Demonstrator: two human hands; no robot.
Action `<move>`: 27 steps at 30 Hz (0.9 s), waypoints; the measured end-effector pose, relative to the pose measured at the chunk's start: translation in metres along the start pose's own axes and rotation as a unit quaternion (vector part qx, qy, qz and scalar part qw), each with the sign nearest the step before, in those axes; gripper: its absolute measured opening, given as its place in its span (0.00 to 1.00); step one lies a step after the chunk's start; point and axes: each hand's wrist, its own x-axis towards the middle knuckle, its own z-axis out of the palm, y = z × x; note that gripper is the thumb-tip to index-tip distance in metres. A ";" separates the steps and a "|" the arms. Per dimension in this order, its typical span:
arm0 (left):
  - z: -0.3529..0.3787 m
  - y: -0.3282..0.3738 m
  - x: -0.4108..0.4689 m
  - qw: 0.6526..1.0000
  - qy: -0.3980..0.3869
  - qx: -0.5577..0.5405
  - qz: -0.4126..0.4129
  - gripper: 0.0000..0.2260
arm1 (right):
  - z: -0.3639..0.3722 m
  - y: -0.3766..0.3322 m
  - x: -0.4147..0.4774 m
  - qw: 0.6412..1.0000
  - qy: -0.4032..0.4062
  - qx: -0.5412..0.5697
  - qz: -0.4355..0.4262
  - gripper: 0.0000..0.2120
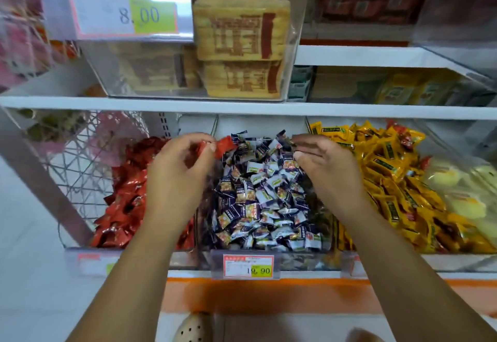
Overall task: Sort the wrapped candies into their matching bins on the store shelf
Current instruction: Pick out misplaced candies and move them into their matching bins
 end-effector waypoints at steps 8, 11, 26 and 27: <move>-0.011 -0.031 0.017 0.967 0.008 0.251 -0.028 0.16 | -0.036 0.016 -0.010 0.988 0.063 -0.136 -0.024 0.13; 0.022 -0.001 0.003 0.965 -0.015 0.257 0.045 0.16 | -0.068 0.026 -0.006 0.974 0.131 -0.187 -0.011 0.15; 0.144 0.045 -0.038 0.939 -0.286 0.094 0.164 0.27 | -0.145 0.097 0.067 0.901 0.082 -0.419 0.081 0.12; 0.144 0.044 -0.037 0.940 -0.288 0.092 0.159 0.27 | -0.144 0.101 0.072 0.894 0.074 -0.431 0.103 0.12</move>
